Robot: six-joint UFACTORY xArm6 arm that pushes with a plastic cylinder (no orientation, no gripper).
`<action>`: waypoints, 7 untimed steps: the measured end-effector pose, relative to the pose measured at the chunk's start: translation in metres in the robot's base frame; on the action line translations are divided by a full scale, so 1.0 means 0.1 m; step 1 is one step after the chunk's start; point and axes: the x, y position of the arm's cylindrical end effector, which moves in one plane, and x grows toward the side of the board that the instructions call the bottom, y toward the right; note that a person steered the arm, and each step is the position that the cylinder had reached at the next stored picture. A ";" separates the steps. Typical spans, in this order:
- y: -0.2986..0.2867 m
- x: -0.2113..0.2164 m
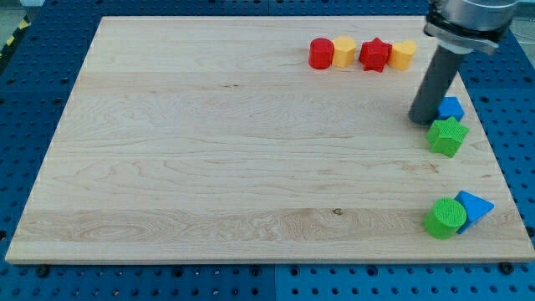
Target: Move the red circle above the blue cube
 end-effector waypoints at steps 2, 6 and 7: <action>-0.90 -0.13; -1.64 -1.67; -1.26 -1.14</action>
